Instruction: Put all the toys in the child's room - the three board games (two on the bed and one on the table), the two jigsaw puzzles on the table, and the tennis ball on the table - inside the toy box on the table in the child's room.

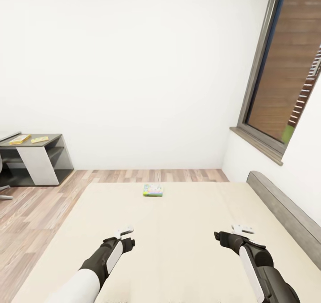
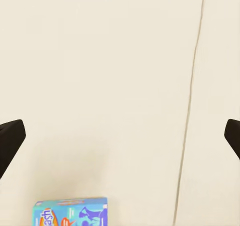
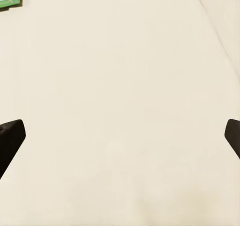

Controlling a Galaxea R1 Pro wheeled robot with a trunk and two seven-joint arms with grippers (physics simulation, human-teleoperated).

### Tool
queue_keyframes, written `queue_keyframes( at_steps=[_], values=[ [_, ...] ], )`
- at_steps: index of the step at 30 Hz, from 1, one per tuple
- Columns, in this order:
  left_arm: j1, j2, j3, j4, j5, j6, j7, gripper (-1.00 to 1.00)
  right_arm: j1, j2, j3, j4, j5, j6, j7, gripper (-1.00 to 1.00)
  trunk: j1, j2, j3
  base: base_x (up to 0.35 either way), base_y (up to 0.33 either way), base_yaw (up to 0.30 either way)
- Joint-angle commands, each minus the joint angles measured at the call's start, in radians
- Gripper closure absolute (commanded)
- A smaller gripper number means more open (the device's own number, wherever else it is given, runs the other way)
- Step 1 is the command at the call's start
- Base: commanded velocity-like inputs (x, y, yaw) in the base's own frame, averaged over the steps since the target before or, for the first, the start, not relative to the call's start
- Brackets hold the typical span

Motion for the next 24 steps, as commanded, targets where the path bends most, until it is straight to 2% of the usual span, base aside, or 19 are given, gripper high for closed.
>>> queue_keyframes(
  at_steps=[1, 24],
  values=[
    [-0.001, -0.001, 0.002, -0.002, 0.01, 0.005, 0.006, -1.0, -0.001, 0.0, 0.001, -0.001, -0.01, 0.005, -0.009, -1.0, 0.001, -0.002, -0.004, 0.0, 0.0, 0.0],
    [0.0, -0.002, -0.002, -0.002, 0.01, 0.006, 0.006, -1.0, -0.001, -0.001, -0.004, 0.005, -0.013, 0.007, -0.008, -1.0, 0.001, -0.002, -0.042, 0.0, 0.0, 0.0]
  ],
)
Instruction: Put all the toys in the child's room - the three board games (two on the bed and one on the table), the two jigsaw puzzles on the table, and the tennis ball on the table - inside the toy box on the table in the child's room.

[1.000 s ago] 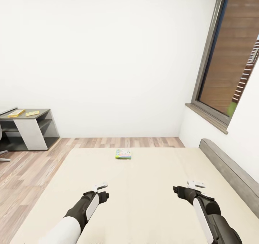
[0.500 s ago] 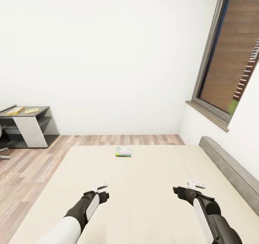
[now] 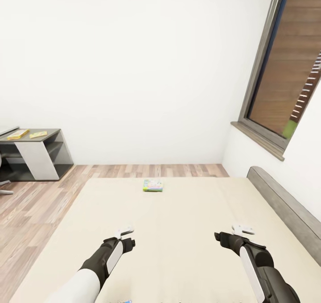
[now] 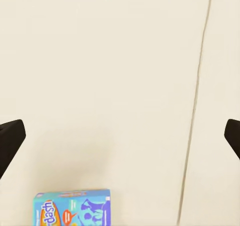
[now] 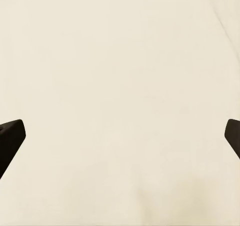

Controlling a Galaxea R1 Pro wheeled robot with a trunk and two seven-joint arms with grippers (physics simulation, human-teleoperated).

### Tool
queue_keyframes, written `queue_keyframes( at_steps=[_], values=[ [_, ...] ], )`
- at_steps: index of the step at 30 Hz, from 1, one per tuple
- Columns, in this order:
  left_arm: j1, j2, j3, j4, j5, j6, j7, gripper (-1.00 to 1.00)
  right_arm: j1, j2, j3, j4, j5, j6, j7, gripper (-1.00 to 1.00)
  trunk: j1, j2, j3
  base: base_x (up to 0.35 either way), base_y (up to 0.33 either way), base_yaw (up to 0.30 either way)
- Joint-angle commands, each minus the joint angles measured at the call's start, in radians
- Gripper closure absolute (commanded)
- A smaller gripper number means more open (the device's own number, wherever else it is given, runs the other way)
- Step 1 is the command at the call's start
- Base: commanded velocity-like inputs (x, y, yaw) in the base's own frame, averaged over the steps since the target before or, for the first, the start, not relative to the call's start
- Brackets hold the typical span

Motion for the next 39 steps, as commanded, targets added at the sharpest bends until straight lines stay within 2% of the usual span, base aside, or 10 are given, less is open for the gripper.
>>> queue_keyframes(
  at_steps=[1, 10, 16, 21, 27, 32, 39],
  values=[
    [-0.001, 0.0, 0.002, -0.002, 0.01, 0.004, 0.006, -1.0, -0.001, 0.0, 0.001, -0.001, -0.011, 0.004, -0.009, -1.0, 0.001, -0.002, -0.004, 0.0, 0.0, 0.0],
    [0.0, -0.001, -0.001, -0.002, 0.01, 0.002, 0.006, -1.0, -0.001, 0.0, 0.0, -0.001, -0.014, 0.004, -0.009, -1.0, 0.001, -0.002, -0.019, 0.0, 0.0, 0.0],
    [0.0, 0.001, -0.043, -0.002, 0.012, 0.002, 0.005, -1.0, -0.001, 0.0, 0.0, -0.004, -0.01, 0.008, -0.009, -1.0, 0.001, -0.002, -0.028, 0.0, 0.0, 0.0],
    [0.0, 0.003, -0.058, -0.002, 0.015, 0.002, 0.003, -1.0, -0.001, 0.0, 0.0, -0.004, -0.01, 0.021, -0.009, -1.0, 0.001, -0.002, -0.037, 0.0, 0.0, 0.0],
    [0.0, 0.005, -0.057, -0.007, 0.016, 0.014, 0.0, -1.0, -0.001, 0.0, 0.0, -0.005, -0.014, 0.025, -0.009, -1.0, 0.001, -0.002, -0.046, 0.0, 0.0, 0.0],
    [0.0, 0.006, -0.056, -0.013, 0.016, 0.055, -0.001, -1.0, -0.001, 0.0, 0.0, -0.004, -0.014, 0.027, -0.009, -1.0, 0.001, -0.002, -0.055, 0.0, 0.0, 0.0],
    [0.0, 0.007, -0.054, -0.016, 0.016, 0.078, -0.002, -1.0, -0.001, 0.0, 0.0, -0.004, -0.012, 0.027, -0.009, -1.0, 0.001, -0.002, -0.066, 0.0, 0.0, 0.0]
  ],
)
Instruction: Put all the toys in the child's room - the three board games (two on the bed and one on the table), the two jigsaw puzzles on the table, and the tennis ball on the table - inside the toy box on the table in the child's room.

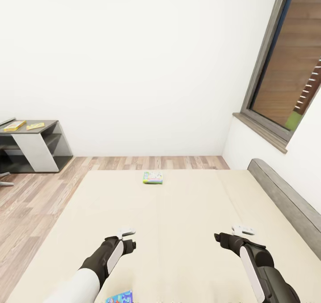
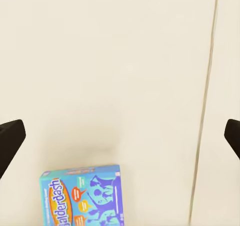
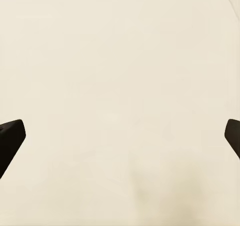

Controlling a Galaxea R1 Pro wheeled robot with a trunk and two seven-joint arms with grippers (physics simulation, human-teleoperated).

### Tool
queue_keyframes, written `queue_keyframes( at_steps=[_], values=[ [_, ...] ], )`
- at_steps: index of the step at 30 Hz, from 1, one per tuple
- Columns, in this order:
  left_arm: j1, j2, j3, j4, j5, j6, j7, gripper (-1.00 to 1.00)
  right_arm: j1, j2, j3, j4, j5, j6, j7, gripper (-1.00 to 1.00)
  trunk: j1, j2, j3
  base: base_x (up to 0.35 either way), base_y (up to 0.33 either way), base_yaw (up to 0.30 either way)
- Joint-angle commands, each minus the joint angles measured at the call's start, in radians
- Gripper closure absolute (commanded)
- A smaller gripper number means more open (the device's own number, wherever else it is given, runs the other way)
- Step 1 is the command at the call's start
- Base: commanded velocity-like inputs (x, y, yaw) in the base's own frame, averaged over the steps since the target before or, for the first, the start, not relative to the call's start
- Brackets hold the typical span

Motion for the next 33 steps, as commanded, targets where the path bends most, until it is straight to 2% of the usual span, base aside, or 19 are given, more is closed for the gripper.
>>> queue_keyframes(
  at_steps=[1, 19, 33],
  values=[
    [-0.001, -0.001, 0.004, -0.002, 0.011, 0.006, 0.006, -1.0, -0.001, 0.0, 0.001, -0.001, -0.01, 0.004, -0.009, -1.0, 0.001, -0.002, -0.004, 0.0, 0.0, 0.0],
    [-0.002, 0.005, 0.004, -0.003, 0.011, 0.016, 0.006, -1.0, -0.001, 0.0, 0.002, -0.001, -0.009, 0.001, -0.009, -1.0, 0.001, -0.002, -0.032, 0.0, 0.0, 0.0],
    [-0.002, 0.012, 0.005, -0.017, 0.014, 0.018, 0.006, -1.0, -0.001, 0.0, 0.005, 0.0, -0.004, -0.01, -0.01, -1.0, 0.001, -0.002, -0.036, 0.0, 0.0, 0.0]
  ],
)
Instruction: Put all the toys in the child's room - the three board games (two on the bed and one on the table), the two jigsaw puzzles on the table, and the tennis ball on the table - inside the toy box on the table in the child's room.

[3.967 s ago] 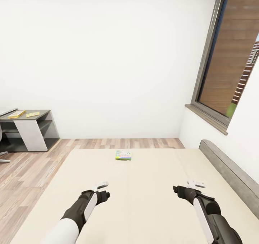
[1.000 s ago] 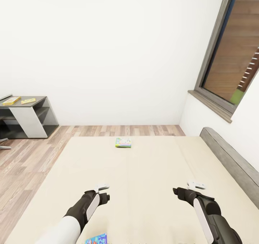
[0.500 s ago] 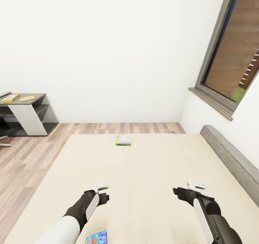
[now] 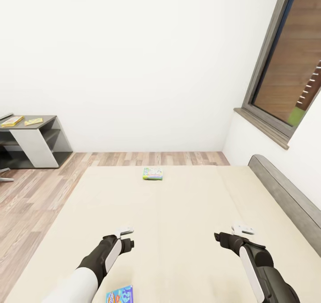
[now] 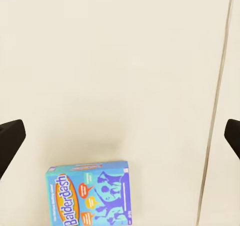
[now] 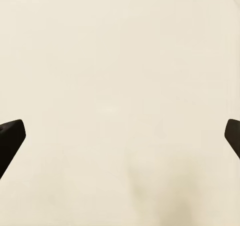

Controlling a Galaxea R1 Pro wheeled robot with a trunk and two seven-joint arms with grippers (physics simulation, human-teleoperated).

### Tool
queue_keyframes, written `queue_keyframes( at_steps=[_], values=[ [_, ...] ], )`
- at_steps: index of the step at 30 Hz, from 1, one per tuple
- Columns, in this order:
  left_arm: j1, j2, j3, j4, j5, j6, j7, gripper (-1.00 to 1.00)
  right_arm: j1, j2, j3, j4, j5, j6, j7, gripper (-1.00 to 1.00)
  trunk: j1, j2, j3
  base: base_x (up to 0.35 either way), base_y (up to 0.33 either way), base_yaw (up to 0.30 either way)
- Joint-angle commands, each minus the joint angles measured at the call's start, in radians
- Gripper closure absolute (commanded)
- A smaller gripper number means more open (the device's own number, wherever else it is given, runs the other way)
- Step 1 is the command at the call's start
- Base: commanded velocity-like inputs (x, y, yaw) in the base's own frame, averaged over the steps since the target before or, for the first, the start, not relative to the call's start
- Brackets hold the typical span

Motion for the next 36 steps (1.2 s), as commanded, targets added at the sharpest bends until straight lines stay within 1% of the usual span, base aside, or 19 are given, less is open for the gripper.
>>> queue_keyframes(
  at_steps=[1, 36],
  values=[
    [0.0, -0.001, 0.004, -0.002, 0.011, 0.004, 0.006, -1.0, -0.001, 0.0, 0.001, -0.001, -0.01, 0.003, -0.009, -1.0, 0.001, -0.002, -0.002, 0.0, 0.0, 0.0],
    [0.0, 0.006, 0.006, -0.003, 0.011, 0.001, 0.006, -1.0, -0.001, 0.0, 0.001, 0.0, -0.013, 0.001, -0.009, -1.0, 0.001, -0.002, -0.002, 0.0, 0.004, 0.0]
  ],
)
